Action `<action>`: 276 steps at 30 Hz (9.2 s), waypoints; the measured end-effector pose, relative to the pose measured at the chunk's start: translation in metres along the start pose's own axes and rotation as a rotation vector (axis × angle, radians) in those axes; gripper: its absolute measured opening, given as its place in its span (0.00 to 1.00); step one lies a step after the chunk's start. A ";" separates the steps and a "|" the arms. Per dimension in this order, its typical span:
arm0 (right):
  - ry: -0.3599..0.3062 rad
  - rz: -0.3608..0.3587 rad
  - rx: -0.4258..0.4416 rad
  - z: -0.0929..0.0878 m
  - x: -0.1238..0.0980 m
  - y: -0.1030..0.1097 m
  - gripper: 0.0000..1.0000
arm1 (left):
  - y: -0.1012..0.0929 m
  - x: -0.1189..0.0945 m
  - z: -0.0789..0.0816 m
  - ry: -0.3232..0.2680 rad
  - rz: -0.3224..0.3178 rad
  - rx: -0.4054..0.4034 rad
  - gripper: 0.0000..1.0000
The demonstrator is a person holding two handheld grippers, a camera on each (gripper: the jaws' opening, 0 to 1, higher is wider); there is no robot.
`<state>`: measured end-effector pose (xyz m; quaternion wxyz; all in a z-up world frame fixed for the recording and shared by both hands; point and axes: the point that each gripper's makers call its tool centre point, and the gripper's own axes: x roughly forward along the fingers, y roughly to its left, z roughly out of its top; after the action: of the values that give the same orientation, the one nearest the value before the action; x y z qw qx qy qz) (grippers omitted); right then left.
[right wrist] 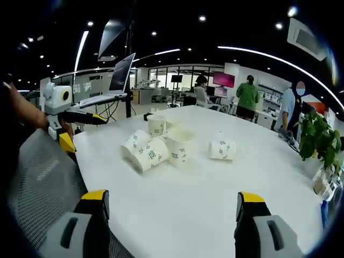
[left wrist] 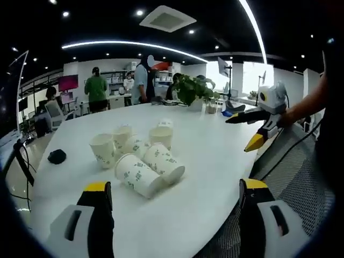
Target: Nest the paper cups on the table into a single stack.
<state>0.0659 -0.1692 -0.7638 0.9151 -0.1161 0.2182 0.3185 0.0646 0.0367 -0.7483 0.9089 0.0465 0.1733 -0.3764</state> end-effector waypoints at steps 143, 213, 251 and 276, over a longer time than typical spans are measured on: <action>-0.027 0.037 -0.014 0.053 0.045 -0.023 0.63 | 0.001 -0.001 0.000 -0.009 0.001 -0.005 0.98; 0.068 -0.014 0.145 0.089 0.134 -0.076 0.24 | 0.006 -0.001 -0.002 0.006 0.009 -0.011 0.95; 0.199 0.028 0.168 0.072 0.176 -0.071 0.10 | 0.009 0.002 -0.005 0.019 0.026 -0.020 0.92; 0.258 0.051 0.153 0.063 0.180 -0.065 0.00 | 0.010 0.002 -0.003 0.017 0.034 -0.020 0.92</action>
<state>0.2540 -0.1009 -0.7889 0.8772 -0.0803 0.3605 0.3067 0.0724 0.0435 -0.7526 0.9142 0.0433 0.1838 -0.3586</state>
